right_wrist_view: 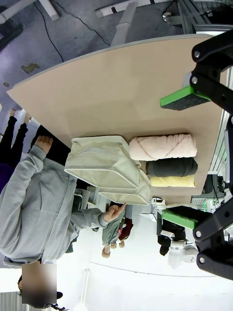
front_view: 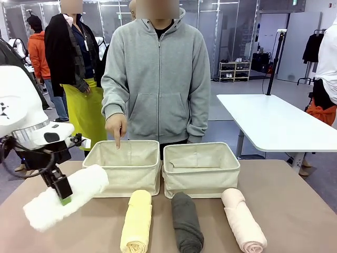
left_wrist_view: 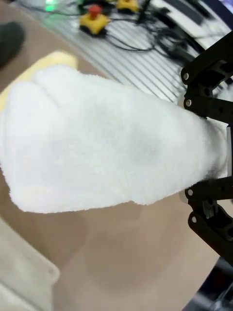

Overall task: Divide the towels into two baskets.
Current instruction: Pick up one hotel-folded towel and place it in the Fabric basket indicated by the person, then pick up one hotel-folded towel from the bottom of the table and place it in the Fabric basket indicated by the person.

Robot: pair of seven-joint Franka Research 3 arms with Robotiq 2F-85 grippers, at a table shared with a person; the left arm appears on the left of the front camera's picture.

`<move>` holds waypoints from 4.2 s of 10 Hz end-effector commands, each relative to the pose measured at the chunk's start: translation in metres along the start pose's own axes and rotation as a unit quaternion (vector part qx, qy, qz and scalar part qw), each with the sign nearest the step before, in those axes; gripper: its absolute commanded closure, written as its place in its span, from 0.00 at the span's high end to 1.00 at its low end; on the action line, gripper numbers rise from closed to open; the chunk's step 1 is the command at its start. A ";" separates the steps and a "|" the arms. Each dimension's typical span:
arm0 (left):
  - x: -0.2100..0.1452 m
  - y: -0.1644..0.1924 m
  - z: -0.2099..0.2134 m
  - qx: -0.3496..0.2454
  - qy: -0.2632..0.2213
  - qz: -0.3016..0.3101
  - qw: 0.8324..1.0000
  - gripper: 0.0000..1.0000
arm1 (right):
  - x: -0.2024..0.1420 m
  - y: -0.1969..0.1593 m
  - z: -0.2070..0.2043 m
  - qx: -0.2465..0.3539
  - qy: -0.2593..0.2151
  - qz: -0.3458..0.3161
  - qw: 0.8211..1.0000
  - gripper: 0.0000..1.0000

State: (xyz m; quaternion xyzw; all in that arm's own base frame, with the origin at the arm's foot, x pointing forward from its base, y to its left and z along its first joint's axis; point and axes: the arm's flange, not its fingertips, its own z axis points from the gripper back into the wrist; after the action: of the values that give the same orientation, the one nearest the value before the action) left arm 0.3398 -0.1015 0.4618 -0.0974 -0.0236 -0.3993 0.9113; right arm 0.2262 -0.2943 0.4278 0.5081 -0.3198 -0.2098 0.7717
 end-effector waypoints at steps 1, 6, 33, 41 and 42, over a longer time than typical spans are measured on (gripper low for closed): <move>-0.008 -0.007 0.014 -0.032 0.047 -0.177 0.983 0.34 | -0.002 0.002 0.001 0.006 -0.005 0.001 1.000 1.00; -0.002 -0.020 0.005 -0.020 0.042 -0.198 0.979 0.34 | -0.002 0.002 0.001 0.006 -0.005 0.001 1.000 1.00; 0.283 0.131 -0.019 0.121 0.085 -0.378 0.914 1.00 | -0.002 0.002 0.001 0.006 -0.005 0.001 1.000 1.00; 0.285 0.133 -0.020 0.117 0.078 -0.380 0.914 1.00 | -0.002 0.002 0.001 0.006 -0.005 0.001 1.000 1.00; 0.285 0.133 -0.020 0.117 0.078 -0.380 0.914 1.00 | -0.002 0.002 0.001 0.006 -0.005 0.001 1.000 1.00</move>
State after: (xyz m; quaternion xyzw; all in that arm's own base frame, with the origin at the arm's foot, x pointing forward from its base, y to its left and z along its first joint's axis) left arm 0.6275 -0.2271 0.4539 0.0540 -0.0335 -0.7143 0.6970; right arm 0.2262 -0.2943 0.4278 0.5081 -0.3197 -0.2098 0.7717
